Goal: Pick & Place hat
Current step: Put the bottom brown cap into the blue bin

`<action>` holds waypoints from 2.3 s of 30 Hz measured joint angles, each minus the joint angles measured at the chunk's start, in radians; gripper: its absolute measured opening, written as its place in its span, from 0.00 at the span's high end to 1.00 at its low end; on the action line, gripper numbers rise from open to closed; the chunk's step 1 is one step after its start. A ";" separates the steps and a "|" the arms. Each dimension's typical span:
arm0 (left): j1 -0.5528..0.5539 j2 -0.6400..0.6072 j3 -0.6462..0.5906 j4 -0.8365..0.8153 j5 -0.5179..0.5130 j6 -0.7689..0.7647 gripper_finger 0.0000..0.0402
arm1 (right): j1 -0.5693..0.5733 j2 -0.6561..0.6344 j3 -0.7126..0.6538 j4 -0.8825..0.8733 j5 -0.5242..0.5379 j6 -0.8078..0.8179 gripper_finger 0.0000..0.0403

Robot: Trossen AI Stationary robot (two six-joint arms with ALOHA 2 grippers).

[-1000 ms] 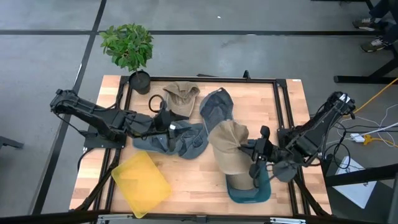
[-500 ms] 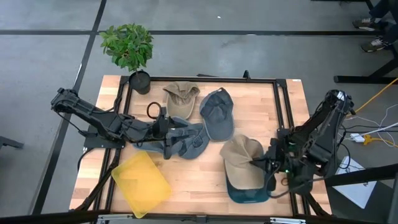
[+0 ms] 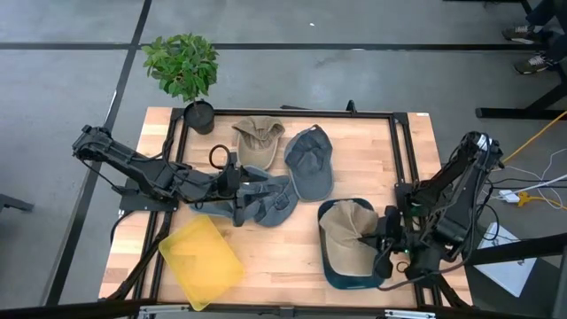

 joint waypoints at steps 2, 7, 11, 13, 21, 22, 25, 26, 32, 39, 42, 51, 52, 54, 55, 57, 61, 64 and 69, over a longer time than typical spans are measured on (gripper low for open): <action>0.000 0.000 0.000 0.000 0.000 0.000 0.55 | 0.000 0.019 0.000 0.000 -0.005 -0.001 1.00; 0.000 0.000 0.000 0.000 0.000 0.002 0.55 | 0.000 0.065 0.000 -0.003 -0.040 -0.025 1.00; 0.000 0.000 0.000 0.000 0.000 0.002 0.55 | 0.000 0.104 0.000 -0.041 -0.109 -0.027 0.99; 0.000 0.000 0.000 0.000 0.000 0.002 0.55 | 0.000 0.123 0.000 -0.052 -0.128 -0.028 0.99; 0.001 0.000 0.000 0.000 0.001 0.002 0.55 | -0.005 0.142 0.000 0.020 -0.128 -0.075 0.99; 0.001 0.000 0.000 0.000 0.001 0.002 0.55 | -0.006 0.142 0.000 0.031 -0.136 -0.078 0.99; 0.001 0.000 0.000 0.000 0.001 0.020 0.55 | -0.006 0.142 0.000 0.050 -0.170 -0.078 0.99; 0.001 0.000 0.000 0.000 0.001 0.026 0.55 | -0.006 0.142 0.000 0.056 -0.178 -0.078 0.99; 0.001 0.000 0.000 -0.008 0.001 0.029 0.55 | -0.006 0.144 0.000 0.064 -0.205 -0.073 0.97; 0.001 0.000 0.000 -0.026 0.001 0.029 0.55 | -0.028 0.146 0.000 0.063 -0.208 -0.074 0.81; 0.001 0.000 0.000 -0.026 0.001 0.029 0.55 | -0.041 0.146 0.000 0.063 -0.225 -0.074 0.69; 0.001 0.000 0.000 -0.026 0.001 0.029 0.55 | -0.064 0.146 0.043 0.028 -0.242 -0.250 0.45; 0.001 0.000 0.000 -0.026 0.001 0.029 0.55 | -0.064 0.146 0.059 0.009 -0.235 -0.266 0.44; 0.001 0.000 0.000 -0.026 0.001 0.029 0.55 | -0.064 0.146 0.098 -0.021 -0.211 -0.294 0.44; 0.001 0.000 0.000 -0.026 0.001 0.029 0.55 | -0.064 0.146 0.122 -0.031 -0.198 -0.310 0.45; 0.001 0.000 0.000 -0.026 0.001 0.029 0.55 | -0.064 0.145 0.163 -0.039 -0.162 -0.355 0.46; 0.001 0.000 0.000 -0.026 0.001 0.029 0.55 | -0.064 0.145 0.207 -0.036 -0.101 -0.446 0.52; 0.001 0.000 0.000 -0.026 0.001 0.029 0.55 | -0.077 0.145 0.205 -0.031 -0.113 -0.481 0.60; 0.001 0.000 0.000 -0.026 0.001 0.029 0.55 | -0.136 0.145 0.149 0.027 -0.216 -0.513 0.75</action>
